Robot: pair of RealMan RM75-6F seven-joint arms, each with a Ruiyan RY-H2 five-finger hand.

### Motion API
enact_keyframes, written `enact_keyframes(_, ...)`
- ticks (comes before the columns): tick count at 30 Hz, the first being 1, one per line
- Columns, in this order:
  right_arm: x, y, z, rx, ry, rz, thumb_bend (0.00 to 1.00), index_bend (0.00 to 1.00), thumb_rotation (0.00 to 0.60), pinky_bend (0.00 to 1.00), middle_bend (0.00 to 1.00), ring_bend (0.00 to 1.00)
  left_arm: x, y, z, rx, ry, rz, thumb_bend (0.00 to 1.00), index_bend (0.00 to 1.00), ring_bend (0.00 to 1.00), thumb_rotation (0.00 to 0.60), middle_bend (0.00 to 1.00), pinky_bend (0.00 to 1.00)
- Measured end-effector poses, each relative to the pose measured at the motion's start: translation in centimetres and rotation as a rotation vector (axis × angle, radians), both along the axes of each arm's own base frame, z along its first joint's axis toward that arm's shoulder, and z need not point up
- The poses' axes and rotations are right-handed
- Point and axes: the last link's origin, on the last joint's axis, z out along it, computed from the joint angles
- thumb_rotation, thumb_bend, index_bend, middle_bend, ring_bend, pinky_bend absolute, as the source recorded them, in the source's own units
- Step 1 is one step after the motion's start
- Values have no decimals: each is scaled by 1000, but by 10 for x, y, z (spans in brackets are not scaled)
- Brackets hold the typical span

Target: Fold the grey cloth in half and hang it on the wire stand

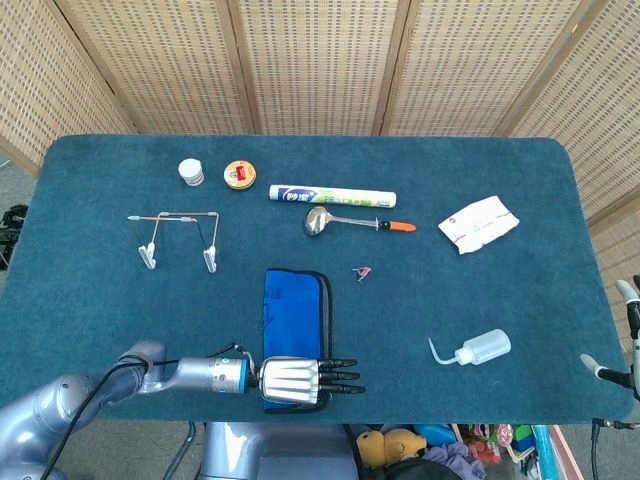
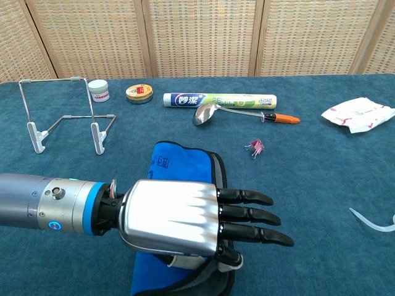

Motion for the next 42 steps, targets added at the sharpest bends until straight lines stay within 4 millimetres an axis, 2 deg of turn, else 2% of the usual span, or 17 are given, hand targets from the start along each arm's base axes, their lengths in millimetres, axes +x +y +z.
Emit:
enact_keyframes(10,1,1,0,3,-1,1,0,0,600,0,0,0,5,-4,5,15,-63,-18,324,0,0,600,0,0)
enact_keyframes(16,1,2,-1,7,0,2,0,0,600,0,0,0,11,9,15,50,-115,53,322,0,0,600,0,0)
enact_keyframes(22,2,1,-2,10,1,4,0,0,600,0,0,0,15,40,30,125,-117,256,319,12,0,600,0,0)
enact_keyframes(24,2,1,-2,11,1,4,0,0,600,0,0,0,15,54,35,159,-107,355,319,38,0,600,0,0)
enact_keyframes(28,2,1,-3,14,2,1,0,0,600,0,0,0,14,81,44,228,-92,545,320,163,0,600,0,0)
enact_keyframes(33,2,0,-3,16,1,-2,0,0,600,0,0,0,9,108,53,330,-33,739,319,196,0,600,0,0)
enact_keyframes(42,0,-3,-5,24,4,-9,0,0,600,0,0,0,2,130,60,430,74,984,320,193,0,600,0,0)
